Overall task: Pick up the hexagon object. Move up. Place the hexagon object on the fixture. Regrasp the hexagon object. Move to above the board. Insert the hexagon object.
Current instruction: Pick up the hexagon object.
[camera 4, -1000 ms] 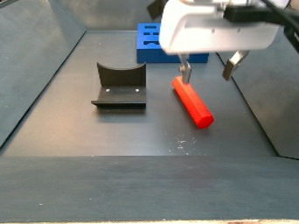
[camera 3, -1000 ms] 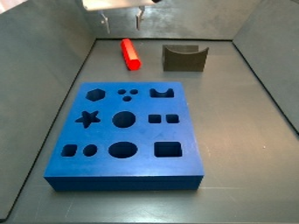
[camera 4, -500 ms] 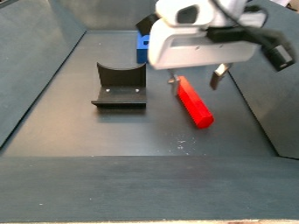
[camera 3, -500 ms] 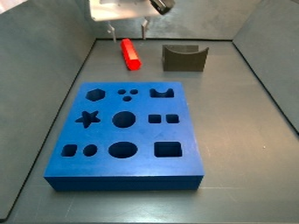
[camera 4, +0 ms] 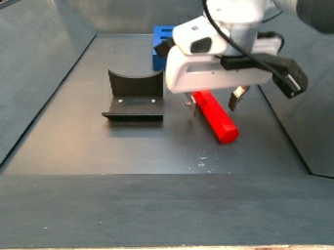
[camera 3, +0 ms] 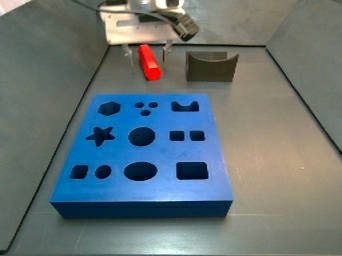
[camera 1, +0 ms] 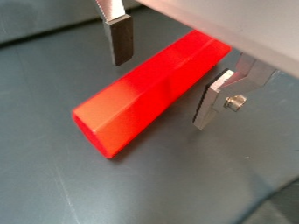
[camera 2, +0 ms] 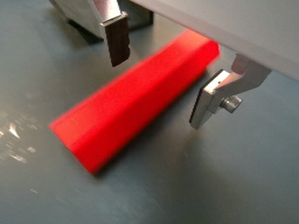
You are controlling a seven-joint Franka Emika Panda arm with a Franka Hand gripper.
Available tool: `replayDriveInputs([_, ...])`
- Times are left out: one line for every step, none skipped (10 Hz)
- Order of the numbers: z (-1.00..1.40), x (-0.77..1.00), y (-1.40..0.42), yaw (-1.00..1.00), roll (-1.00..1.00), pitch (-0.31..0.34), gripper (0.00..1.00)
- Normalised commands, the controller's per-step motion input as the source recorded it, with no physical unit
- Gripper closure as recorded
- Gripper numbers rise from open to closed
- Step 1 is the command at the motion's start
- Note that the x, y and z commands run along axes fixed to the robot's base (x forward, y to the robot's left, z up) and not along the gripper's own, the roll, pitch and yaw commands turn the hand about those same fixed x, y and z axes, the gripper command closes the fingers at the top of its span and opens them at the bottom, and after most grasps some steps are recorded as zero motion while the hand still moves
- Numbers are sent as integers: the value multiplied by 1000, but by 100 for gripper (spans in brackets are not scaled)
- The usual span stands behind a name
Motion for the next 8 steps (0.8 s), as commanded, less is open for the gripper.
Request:
replayDriveInputs([-746, -74, 169, 0, -47, -147, 0])
replayDriveInputs([0, 0, 0, 0, 0, -10, 0])
replayDriveInputs([0, 43, -14, 0, 1, 10, 0])
replayDriveInputs([360, -291, -91, -194, 10, -139, 0])
replayDriveInputs([31, 0, -66, 0, 17, -16, 0])
replayDriveInputs([-120, 0, 0, 0, 13, -17, 0])
replayDriveInputs([0, 0, 0, 0, 0, 0, 0])
replayDriveInputs([0, 0, 0, 0, 0, 0, 100])
